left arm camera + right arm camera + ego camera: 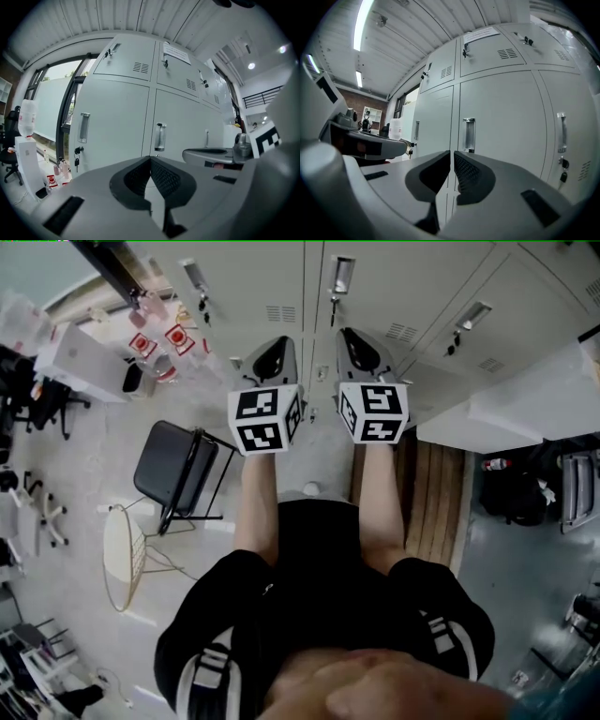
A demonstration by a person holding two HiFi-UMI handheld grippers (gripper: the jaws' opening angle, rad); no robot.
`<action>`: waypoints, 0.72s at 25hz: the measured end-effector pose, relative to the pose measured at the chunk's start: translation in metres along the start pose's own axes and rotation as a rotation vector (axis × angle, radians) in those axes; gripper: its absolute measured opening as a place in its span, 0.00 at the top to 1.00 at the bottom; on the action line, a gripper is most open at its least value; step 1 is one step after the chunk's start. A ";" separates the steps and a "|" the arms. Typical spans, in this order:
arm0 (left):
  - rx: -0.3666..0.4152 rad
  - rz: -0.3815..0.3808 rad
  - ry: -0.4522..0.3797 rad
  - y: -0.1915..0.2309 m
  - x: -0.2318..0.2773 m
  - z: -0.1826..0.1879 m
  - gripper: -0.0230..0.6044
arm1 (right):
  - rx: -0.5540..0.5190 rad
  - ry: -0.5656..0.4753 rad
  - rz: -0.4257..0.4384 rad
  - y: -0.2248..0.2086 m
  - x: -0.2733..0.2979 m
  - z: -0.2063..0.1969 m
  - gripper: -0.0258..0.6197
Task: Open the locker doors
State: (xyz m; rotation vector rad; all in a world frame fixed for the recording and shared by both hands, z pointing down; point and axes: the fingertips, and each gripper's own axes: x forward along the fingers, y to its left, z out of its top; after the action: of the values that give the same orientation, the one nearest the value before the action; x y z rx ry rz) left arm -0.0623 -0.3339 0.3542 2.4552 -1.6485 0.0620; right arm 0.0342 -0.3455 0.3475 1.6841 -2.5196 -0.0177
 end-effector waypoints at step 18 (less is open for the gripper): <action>0.008 0.073 0.065 0.029 0.046 -0.021 0.95 | -0.023 0.076 -0.042 -0.028 0.054 -0.034 0.89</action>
State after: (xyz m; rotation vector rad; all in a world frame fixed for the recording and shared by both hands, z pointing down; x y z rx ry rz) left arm -0.0704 -0.3826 0.3850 2.3721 -1.7124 0.1566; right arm 0.0429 -0.4043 0.3838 1.6951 -2.4204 0.0138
